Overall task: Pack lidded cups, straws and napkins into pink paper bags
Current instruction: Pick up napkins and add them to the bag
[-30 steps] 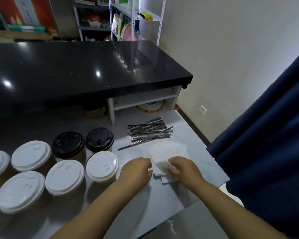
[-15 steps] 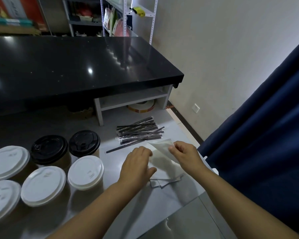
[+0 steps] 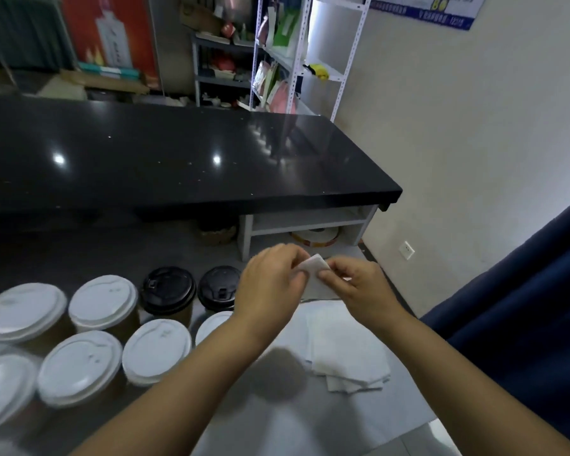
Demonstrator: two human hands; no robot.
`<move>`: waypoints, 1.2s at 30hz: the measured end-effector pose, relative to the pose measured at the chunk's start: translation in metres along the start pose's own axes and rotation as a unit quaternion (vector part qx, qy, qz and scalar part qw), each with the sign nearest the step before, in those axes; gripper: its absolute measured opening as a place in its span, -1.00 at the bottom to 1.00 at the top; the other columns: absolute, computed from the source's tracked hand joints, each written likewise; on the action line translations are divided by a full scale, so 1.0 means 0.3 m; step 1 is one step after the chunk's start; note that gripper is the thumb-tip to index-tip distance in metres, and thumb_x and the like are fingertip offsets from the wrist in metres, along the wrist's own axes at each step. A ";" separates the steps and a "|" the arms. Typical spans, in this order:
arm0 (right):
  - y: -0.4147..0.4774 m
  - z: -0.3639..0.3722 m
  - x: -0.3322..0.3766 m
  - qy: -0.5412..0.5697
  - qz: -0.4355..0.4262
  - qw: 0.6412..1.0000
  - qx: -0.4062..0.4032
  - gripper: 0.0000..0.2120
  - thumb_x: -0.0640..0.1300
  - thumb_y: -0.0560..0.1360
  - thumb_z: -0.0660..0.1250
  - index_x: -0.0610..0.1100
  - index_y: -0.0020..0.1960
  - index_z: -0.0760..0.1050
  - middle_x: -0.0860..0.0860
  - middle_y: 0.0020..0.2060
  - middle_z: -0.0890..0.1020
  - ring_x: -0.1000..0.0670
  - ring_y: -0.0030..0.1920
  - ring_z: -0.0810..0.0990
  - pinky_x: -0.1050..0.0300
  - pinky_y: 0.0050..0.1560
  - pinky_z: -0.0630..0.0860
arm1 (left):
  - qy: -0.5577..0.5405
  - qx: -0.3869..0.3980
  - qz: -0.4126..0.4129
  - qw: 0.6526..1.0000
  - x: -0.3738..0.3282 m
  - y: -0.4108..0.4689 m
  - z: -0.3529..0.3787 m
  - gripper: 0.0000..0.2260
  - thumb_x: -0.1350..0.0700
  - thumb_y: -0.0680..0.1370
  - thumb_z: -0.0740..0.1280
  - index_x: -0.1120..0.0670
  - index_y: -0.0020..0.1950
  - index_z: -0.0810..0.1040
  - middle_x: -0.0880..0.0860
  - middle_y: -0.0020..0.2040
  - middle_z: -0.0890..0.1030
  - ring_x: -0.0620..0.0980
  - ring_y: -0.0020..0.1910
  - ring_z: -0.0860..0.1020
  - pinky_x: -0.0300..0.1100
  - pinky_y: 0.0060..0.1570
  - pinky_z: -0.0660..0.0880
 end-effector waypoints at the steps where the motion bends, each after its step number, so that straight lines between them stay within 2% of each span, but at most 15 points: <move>1: 0.022 0.016 0.054 0.000 -0.021 1.000 0.003 -0.86 -0.09 0.51 0.32 -0.15 -0.06 0.59 0.06 -0.31 0.56 0.12 -0.30 0.49 0.28 -0.31 0.45 | -0.005 -0.013 -0.002 1.000 0.011 0.000 -0.055 -0.95 0.12 0.48 0.33 -0.02 -0.10 0.54 -0.14 -0.22 0.48 -0.15 -0.21 0.43 -0.21 -0.26 0.38; 4: 0.091 0.086 0.224 -0.016 -0.078 0.997 0.006 -0.89 -0.11 0.48 0.37 -0.11 -0.03 0.58 0.11 -0.21 0.60 0.12 -0.22 0.56 0.31 -0.22 0.55 | -0.001 -0.078 -0.020 0.997 0.059 -0.012 -0.248 -0.93 0.14 0.46 0.34 -0.03 -0.19 0.51 -0.12 -0.26 0.47 -0.14 -0.28 0.42 -0.21 -0.33 0.39; 8: 0.181 0.225 0.464 0.022 -0.133 0.991 0.019 -0.83 -0.17 0.46 0.38 0.10 -0.08 0.51 0.28 -0.27 0.54 0.25 -0.23 0.53 0.44 -0.27 0.42 | 0.031 -0.137 -0.046 0.989 0.159 -0.066 -0.528 -0.92 0.13 0.46 0.34 -0.05 -0.18 0.49 -0.13 -0.24 0.48 -0.16 -0.25 0.44 -0.25 -0.32 0.41; 12: 0.255 0.418 0.725 0.045 -0.186 0.980 0.051 -0.82 -0.14 0.44 0.39 0.14 -0.16 0.49 0.27 -0.31 0.55 0.21 -0.25 0.54 0.33 -0.28 0.45 | 0.086 -0.186 -0.076 0.976 0.279 -0.172 -0.816 -0.94 0.13 0.46 0.37 -0.01 -0.16 0.52 -0.11 -0.23 0.50 -0.14 -0.25 0.45 -0.31 -0.31 0.38; 15: 0.286 0.574 0.916 0.075 -0.218 0.970 0.083 -0.87 -0.11 0.46 0.38 0.13 -0.15 0.50 0.27 -0.27 0.56 0.22 -0.21 0.56 0.37 -0.26 0.46 | 0.115 -0.227 -0.130 0.958 0.380 -0.280 -1.031 -0.95 0.10 0.47 0.36 -0.03 -0.13 0.51 -0.13 -0.21 0.50 -0.15 -0.22 0.47 -0.33 -0.30 0.39; 17: 0.302 0.660 1.033 0.088 -0.235 0.964 0.093 -0.87 -0.10 0.47 0.37 0.13 -0.15 0.50 0.28 -0.26 0.56 0.23 -0.21 0.57 0.40 -0.26 0.47 | 0.187 -0.265 -0.167 0.931 0.441 -0.360 -1.177 -0.89 0.08 0.46 0.37 0.00 -0.03 0.53 -0.07 -0.13 0.54 -0.12 -0.15 0.50 -0.23 -0.21 0.47; 19: 0.318 0.730 1.144 0.104 -0.248 0.958 0.096 -0.89 -0.11 0.48 0.37 0.10 -0.14 0.51 0.25 -0.25 0.57 0.20 -0.21 0.58 0.35 -0.25 0.50 | 0.334 -0.281 -0.198 0.878 0.492 -0.431 -1.306 -0.78 0.11 0.44 0.40 0.08 0.07 0.55 0.06 -0.04 0.59 0.06 -0.06 0.51 -0.05 -0.07 0.46; 21: 0.330 0.787 1.253 0.127 -0.259 0.953 0.094 -0.90 -0.12 0.48 0.36 0.07 -0.15 0.51 0.21 -0.25 0.58 0.16 -0.21 0.58 0.28 -0.25 0.53 | 0.452 -0.234 -0.249 0.824 0.541 -0.491 -1.396 -0.74 0.11 0.45 0.37 0.12 0.11 0.52 0.14 0.00 0.59 0.13 -0.04 0.50 0.00 -0.02 0.40; 24: 0.336 0.852 1.413 0.153 -0.286 0.943 0.078 -0.93 -0.14 0.48 0.35 -0.01 -0.17 0.53 0.17 -0.26 0.58 0.15 -0.22 0.57 0.24 -0.29 0.53 | 0.501 -0.147 -0.332 0.786 0.622 -0.582 -1.469 -0.74 0.01 0.51 0.23 0.03 0.17 0.41 0.03 0.09 0.53 0.05 0.05 0.45 -0.10 0.05 0.33; 27: 0.327 0.909 1.561 0.162 -0.323 0.929 0.074 -0.96 -0.13 0.49 0.34 -0.09 -0.12 0.54 0.08 -0.19 0.60 0.10 -0.16 0.59 0.13 -0.24 0.60 | 0.483 -0.102 -0.351 0.795 0.673 -0.660 -1.513 -0.80 0.08 0.48 0.24 -0.03 0.09 0.44 -0.03 0.06 0.56 0.02 0.04 0.49 -0.13 -0.02 0.31; 30: 0.303 0.981 1.687 0.146 -0.366 0.914 0.101 -0.97 -0.15 0.48 0.34 -0.10 -0.12 0.54 0.05 -0.18 0.59 0.07 -0.14 0.57 0.06 -0.21 0.58 | 0.442 -0.094 -0.322 0.832 0.680 -0.711 -1.539 -0.83 0.14 0.42 0.26 -0.01 -0.04 0.55 -0.01 -0.08 0.61 0.04 -0.08 0.52 -0.15 -0.20 0.21; 31: 0.292 1.006 1.721 0.130 -0.379 0.910 0.106 -0.97 -0.15 0.48 0.34 -0.11 -0.12 0.55 0.04 -0.18 0.59 0.05 -0.14 0.55 0.01 -0.20 0.58 | 0.431 -0.093 -0.302 0.845 0.674 -0.724 -1.546 -0.85 0.13 0.36 0.32 0.01 -0.10 0.58 0.00 -0.16 0.62 0.04 -0.15 0.53 -0.16 -0.24 0.21; 33: 0.274 1.059 1.776 0.089 -0.406 0.904 0.105 -0.96 -0.14 0.47 0.35 -0.11 -0.14 0.55 0.05 -0.22 0.56 0.04 -0.17 0.50 0.02 -0.22 0.54 | 0.406 -0.062 -0.273 0.870 0.663 -0.752 -1.562 -0.83 0.13 0.11 0.50 0.02 -0.36 0.58 -0.02 -0.42 0.57 0.02 -0.41 0.52 -0.22 -0.40 0.27; 34: 0.265 1.083 1.795 0.060 -0.418 0.900 0.107 -0.95 -0.13 0.46 0.34 -0.10 -0.16 0.54 0.07 -0.25 0.53 0.05 -0.19 0.47 0.07 -0.25 0.49 | 0.408 -0.052 -0.256 0.875 0.657 -0.760 -1.567 -0.76 0.15 -0.02 0.53 0.01 -0.46 0.54 -0.03 -0.51 0.52 0.01 -0.50 0.48 -0.25 -0.47 0.27; 36: 0.248 1.147 1.823 -0.016 -0.430 0.893 0.127 -0.93 -0.11 0.45 0.32 -0.06 -0.20 0.52 0.11 -0.31 0.49 0.07 -0.21 0.41 0.16 -0.29 0.37 | 0.435 -0.059 -0.238 0.867 0.666 -0.792 -1.578 -0.70 0.17 -0.09 0.54 0.00 -0.51 0.49 -0.05 -0.56 0.47 0.00 -0.55 0.44 -0.26 -0.48 0.22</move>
Point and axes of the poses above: each hand's wrist, its own y-axis towards the middle knuckle, its own z-axis out of the palm, x = y × z, the point moved 5 cm from there along y, towards the middle knuckle
